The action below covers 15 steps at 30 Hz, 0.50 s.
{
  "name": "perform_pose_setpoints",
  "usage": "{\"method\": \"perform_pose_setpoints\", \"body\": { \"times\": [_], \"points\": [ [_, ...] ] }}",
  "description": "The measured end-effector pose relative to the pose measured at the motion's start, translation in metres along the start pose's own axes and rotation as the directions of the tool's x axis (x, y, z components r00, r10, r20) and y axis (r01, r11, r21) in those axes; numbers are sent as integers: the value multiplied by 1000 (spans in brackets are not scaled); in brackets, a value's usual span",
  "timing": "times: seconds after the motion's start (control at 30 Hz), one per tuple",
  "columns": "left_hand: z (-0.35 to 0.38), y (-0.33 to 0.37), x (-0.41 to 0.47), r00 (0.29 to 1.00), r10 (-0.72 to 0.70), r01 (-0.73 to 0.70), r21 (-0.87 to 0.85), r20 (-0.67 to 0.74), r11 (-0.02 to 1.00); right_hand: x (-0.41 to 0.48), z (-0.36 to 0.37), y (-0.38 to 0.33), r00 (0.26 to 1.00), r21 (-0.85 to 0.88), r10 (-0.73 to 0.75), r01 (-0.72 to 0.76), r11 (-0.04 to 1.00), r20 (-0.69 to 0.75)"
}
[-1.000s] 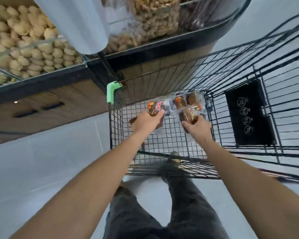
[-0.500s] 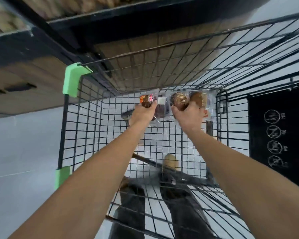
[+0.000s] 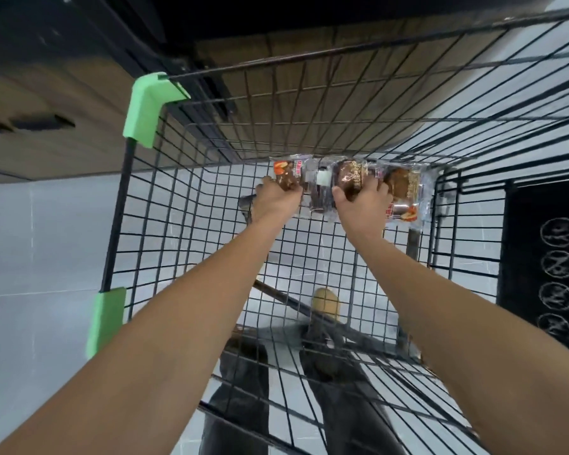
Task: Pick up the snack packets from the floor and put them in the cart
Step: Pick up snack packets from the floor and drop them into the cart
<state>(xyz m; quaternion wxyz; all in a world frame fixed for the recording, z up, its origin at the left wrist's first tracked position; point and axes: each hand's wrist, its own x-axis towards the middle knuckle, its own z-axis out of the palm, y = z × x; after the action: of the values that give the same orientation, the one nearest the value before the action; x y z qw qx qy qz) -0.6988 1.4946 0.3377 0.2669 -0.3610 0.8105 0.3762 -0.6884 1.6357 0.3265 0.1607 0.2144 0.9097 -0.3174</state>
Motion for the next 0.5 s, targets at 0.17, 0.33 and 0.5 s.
{"method": "perform_pose_setpoints", "body": {
  "times": [0.17,0.33,0.5],
  "points": [
    [-33,0,-41,991,132,-131,-81,-2,988,-35,-19,-17,993,44,-77,73,996,93],
    [-79,-20,-94,973,232,-229,-186,-2,956,-79,-43,-58,968,159,-184,157,975,172],
    [-141,-52,-137,973,207,-229,-324,-102,918,-132,-51,-110,925,228,-256,196,954,279]
  ]
}}
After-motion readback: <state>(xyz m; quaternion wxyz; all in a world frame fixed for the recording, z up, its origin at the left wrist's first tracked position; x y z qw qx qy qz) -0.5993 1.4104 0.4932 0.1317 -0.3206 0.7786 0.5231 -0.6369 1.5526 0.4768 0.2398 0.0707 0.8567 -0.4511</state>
